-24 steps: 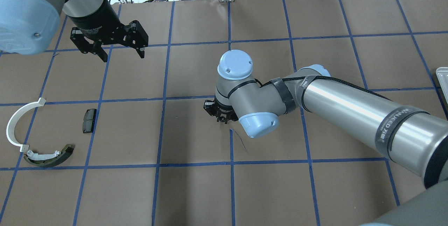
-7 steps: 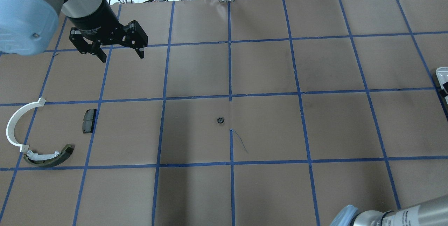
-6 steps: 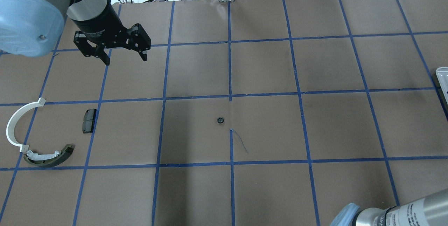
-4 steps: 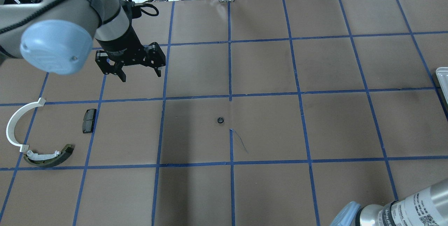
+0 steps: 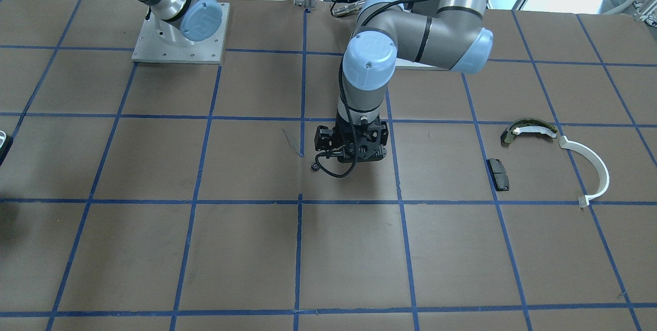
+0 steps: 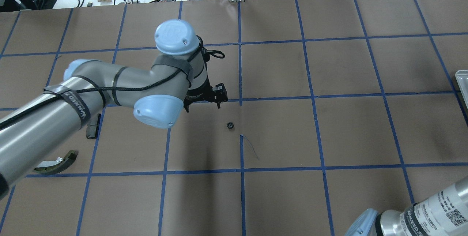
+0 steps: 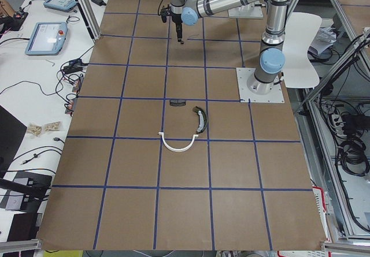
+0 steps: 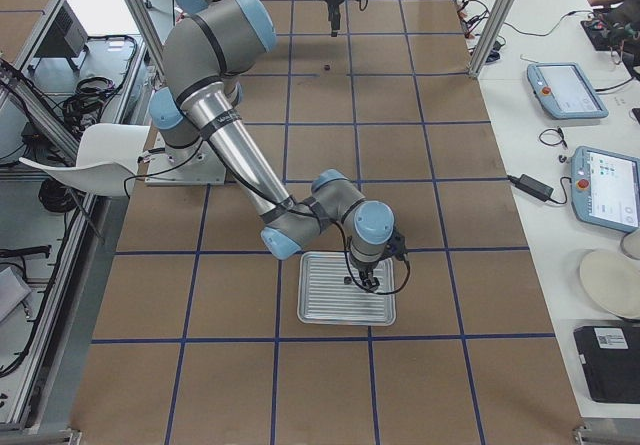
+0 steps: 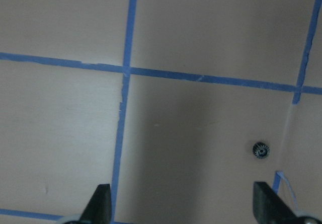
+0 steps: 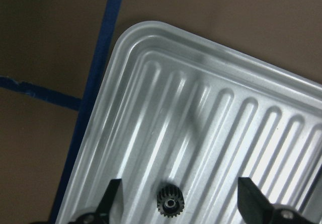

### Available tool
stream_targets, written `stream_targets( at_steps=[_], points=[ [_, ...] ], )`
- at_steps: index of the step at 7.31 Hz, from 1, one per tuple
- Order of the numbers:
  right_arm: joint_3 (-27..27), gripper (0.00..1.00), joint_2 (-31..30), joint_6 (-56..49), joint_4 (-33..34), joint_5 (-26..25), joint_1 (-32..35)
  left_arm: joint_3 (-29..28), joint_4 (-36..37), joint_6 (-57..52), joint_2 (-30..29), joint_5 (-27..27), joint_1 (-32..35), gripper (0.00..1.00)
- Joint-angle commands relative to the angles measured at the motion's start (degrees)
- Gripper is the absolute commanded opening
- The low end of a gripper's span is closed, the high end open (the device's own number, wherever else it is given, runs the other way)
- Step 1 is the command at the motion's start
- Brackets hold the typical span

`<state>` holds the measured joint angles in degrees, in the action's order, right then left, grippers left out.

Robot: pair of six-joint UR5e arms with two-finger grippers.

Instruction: Place bearing gear from tray to pile

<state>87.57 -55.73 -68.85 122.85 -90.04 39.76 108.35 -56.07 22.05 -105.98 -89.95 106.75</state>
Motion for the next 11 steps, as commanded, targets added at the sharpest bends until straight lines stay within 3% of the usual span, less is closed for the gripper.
stream_targets(
  at_steps=[1,3,5,8,9,10,11],
  points=[
    [0.0,0.81,1.8,-0.1,0.0,-0.1,0.0,1.0,6.1,3.7,-5.8,-0.7,4.8,1.00],
    [0.1,0.78,2.1,-0.1,-0.3,-2.6,0.0,1.2,6.8,3.9,-7.7,-0.6,5.9,1.00],
    [0.1,0.66,2.1,-0.1,-0.9,-5.5,0.0,1.2,6.9,3.4,-8.0,-0.6,6.4,1.00],
    [0.7,0.62,2.2,0.5,-0.9,-5.3,0.0,1.2,9.7,3.8,-9.4,-0.6,6.6,0.99],
    [0.7,0.57,2.2,0.9,-0.9,-5.3,0.0,1.3,9.7,3.4,-9.5,-0.6,6.6,0.99],
    [0.7,0.24,2.1,1.3,-1.0,-5.5,0.0,1.3,9.7,3.7,-9.6,-0.7,6.8,0.98],
    [0.7,0.00,2.1,1.3,-1.0,-5.7,0.0,1.3,9.7,3.4,-9.7,-0.7,6.8,0.80]
  ],
)
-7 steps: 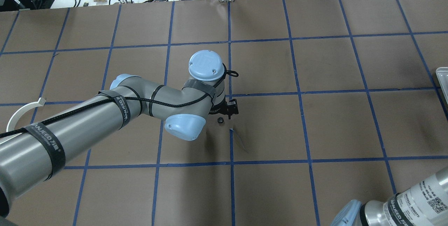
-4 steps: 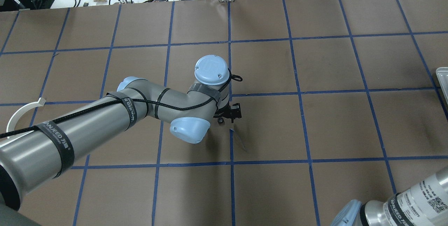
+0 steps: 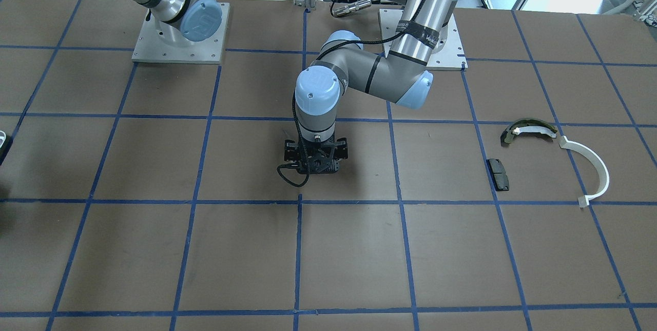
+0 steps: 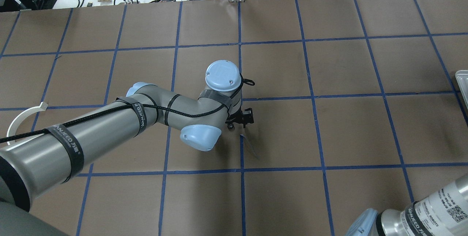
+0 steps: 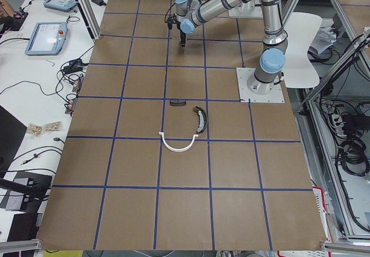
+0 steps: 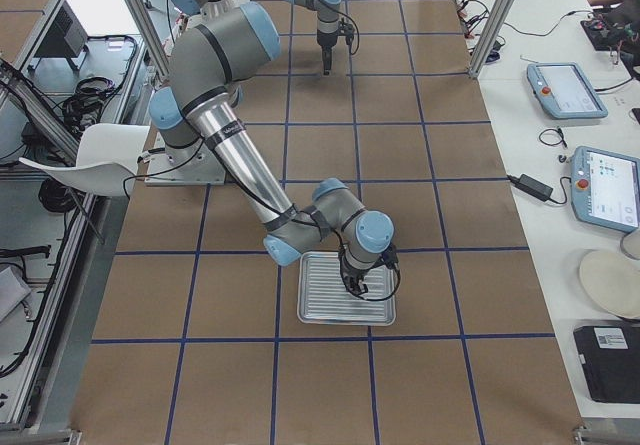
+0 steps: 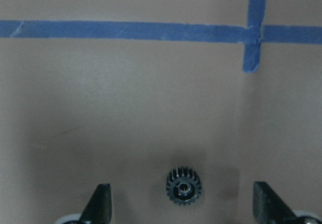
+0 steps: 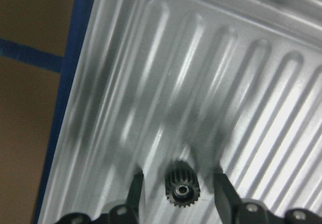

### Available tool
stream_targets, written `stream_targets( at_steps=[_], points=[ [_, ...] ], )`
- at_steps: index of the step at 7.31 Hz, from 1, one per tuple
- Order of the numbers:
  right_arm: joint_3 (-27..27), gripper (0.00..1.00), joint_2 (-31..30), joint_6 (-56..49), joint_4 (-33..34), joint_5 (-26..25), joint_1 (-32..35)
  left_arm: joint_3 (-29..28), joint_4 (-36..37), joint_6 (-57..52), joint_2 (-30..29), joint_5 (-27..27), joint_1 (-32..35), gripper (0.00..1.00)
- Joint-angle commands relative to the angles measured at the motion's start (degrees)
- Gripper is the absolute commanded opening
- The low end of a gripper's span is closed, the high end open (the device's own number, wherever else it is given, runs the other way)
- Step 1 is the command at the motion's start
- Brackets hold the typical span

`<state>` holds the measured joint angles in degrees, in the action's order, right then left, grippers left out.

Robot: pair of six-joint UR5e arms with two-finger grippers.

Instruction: Place bearing gear from tray to pile

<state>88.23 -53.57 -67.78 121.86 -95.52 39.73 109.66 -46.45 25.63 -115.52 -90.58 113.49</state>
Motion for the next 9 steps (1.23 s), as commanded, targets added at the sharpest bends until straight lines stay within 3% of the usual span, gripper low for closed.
stream_targets(
  at_steps=[1,2,3,4,7,9],
  points=[
    [-0.1,0.00,-0.3,0.2,-0.1,-0.3,0.0,0.0,0.0,0.0,-0.1,0.0,0.1,0.58],
    [-0.4,0.00,-0.5,0.2,-0.4,-1.6,0.0,0.3,0.0,-0.1,0.1,-0.1,0.1,0.34],
    [-1.0,0.00,-1.2,0.2,-1.4,-2.6,0.3,0.4,0.0,-0.2,0.5,-0.1,0.1,0.23],
    [-1.0,0.00,-4.2,0.3,-4.0,-2.4,0.9,0.5,0.2,-0.2,0.6,-0.1,0.0,0.02],
    [0.6,0.00,-13.7,13.3,-17.2,-1.8,7.4,-0.1,-0.2,-0.5,2.7,-0.4,-0.6,0.00],
    [1.2,0.00,-21.6,31.0,-28.5,-1.2,14.3,-0.4,-5.0,-2.2,5.2,-5.0,-6.3,0.00]
  ],
)
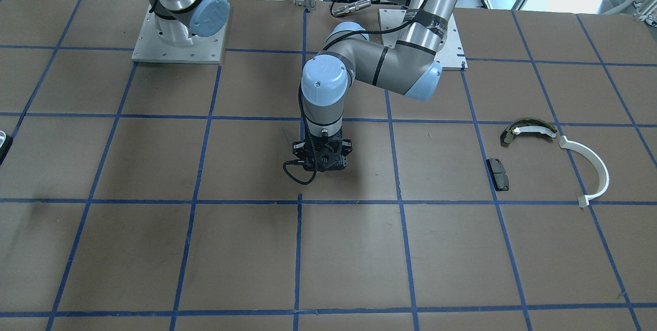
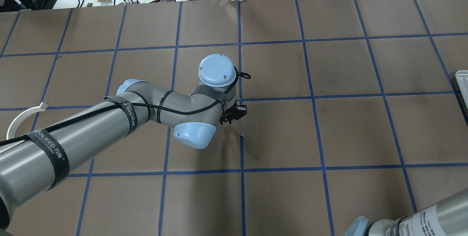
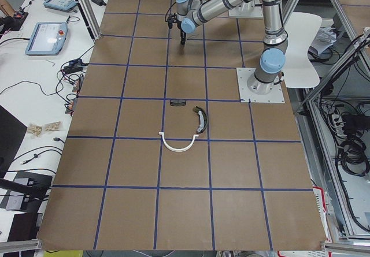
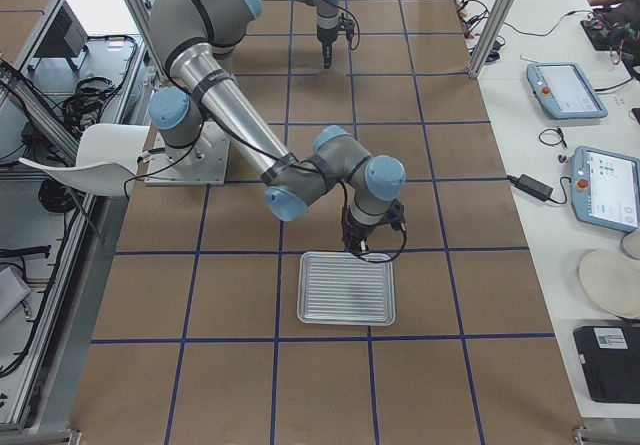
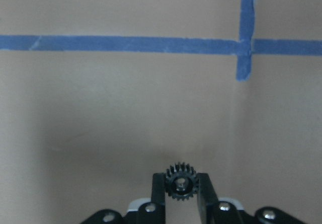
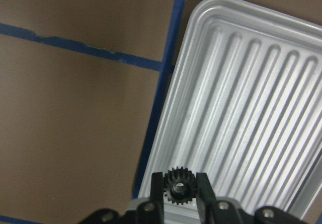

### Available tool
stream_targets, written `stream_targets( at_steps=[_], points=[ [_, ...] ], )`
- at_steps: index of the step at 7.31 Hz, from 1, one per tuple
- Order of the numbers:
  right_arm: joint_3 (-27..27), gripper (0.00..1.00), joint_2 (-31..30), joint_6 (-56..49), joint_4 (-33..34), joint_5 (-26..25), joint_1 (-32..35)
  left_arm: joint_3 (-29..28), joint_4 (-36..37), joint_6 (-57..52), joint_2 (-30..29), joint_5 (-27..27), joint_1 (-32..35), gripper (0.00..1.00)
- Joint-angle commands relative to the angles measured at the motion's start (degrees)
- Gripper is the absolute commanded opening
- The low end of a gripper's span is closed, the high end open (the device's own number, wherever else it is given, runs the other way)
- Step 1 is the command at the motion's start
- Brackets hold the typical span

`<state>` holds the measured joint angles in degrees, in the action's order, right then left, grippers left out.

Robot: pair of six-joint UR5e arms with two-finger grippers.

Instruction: Place bearing gear from tray to pile

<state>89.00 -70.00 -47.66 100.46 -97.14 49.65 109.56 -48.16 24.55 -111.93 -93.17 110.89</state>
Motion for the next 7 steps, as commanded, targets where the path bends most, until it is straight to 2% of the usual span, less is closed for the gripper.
stream_targets(
  at_steps=[1,2,3,4,5,7],
  points=[
    [0.5,0.00,-7.7,18.8,-11.4,5.0,7.8,0.1,-4.6,-5.0,3.5,-2.6,-8.5,0.00],
    [1.3,0.00,-8.0,28.8,-12.6,7.9,13.1,0.4,-6.0,-11.6,4.7,-2.5,-14.5,0.00],
    [1.5,0.00,-8.2,36.8,-12.5,8.0,19.5,0.9,-7.7,-19.1,5.4,-2.7,-21.1,0.00],
    [1.6,0.00,-8.9,46.2,-12.7,10.8,25.4,2.7,-8.2,-30.9,5.9,-6.3,-28.0,0.00],
    [1.5,0.00,-8.6,55.7,-11.2,14.1,31.5,5.2,-7.4,-41.1,6.6,-8.0,-35.9,0.00],
    [1.9,0.00,-6.7,73.0,-4.0,14.2,44.0,5.8,-5.3,-53.0,6.1,-7.8,-46.2,0.00]
  ],
)
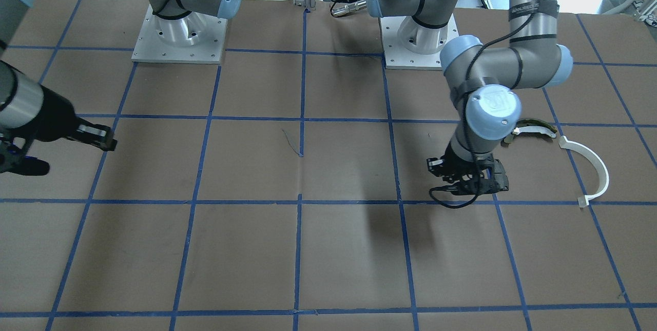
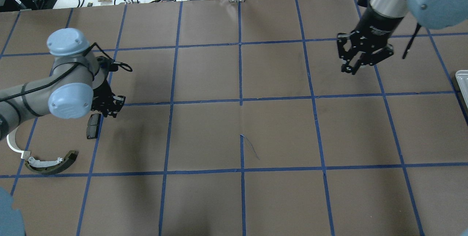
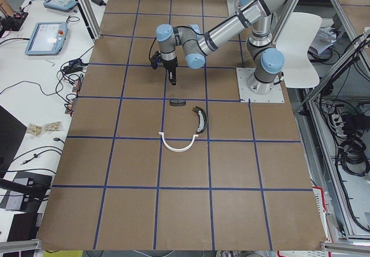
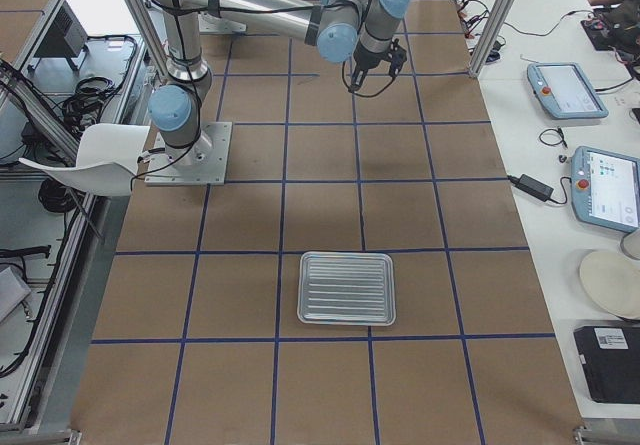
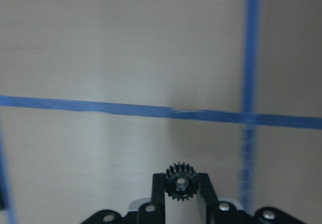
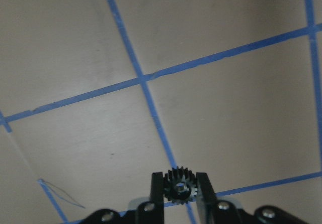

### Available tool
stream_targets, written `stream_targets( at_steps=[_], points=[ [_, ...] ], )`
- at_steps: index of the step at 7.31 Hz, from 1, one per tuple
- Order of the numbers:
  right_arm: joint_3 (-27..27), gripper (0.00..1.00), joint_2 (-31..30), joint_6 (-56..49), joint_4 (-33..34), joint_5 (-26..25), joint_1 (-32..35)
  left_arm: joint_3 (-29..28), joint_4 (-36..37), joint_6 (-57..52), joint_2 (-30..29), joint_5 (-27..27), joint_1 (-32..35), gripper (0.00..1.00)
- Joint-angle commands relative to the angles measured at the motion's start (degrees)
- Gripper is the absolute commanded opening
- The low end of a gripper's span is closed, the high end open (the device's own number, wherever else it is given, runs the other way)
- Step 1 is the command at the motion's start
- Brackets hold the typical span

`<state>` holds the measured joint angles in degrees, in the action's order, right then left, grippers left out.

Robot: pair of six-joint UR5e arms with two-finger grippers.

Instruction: Place bearing gear from tray to pile

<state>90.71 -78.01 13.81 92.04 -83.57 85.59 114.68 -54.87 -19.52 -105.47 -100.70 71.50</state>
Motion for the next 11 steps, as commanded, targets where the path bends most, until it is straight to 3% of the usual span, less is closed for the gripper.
stream_targets(
  at_steps=[1,3,4,5,6,9,11],
  points=[
    [0.4,0.00,3.3,17.2,7.5,0.7,13.1,0.7,5.4,-15.4,-1.2,-0.1,-11.2,0.00],
    [3.2,0.00,7.6,26.7,19.9,0.7,20.6,0.5,6.7,-17.0,-1.9,0.1,-14.2,0.00],
    [4.5,0.00,9.7,29.7,24.3,0.6,23.7,0.6,6.7,-17.0,-2.3,0.1,-14.3,0.17],
    [4.8,0.00,11.5,30.0,28.4,0.7,25.3,0.6,6.7,-17.1,-2.5,0.1,-14.4,0.82],
    [4.8,0.00,13.1,31.0,29.2,2.0,26.2,0.6,6.6,-17.1,-2.6,0.1,-14.5,1.00],
    [5.0,0.00,15.3,32.9,29.2,3.2,27.2,0.0,5.7,-16.3,-1.9,0.1,-13.5,1.00],
    [5.8,0.00,16.0,33.0,29.2,5.4,27.3,-0.3,2.5,-11.5,0.5,5.8,-10.4,1.00]
  ],
)
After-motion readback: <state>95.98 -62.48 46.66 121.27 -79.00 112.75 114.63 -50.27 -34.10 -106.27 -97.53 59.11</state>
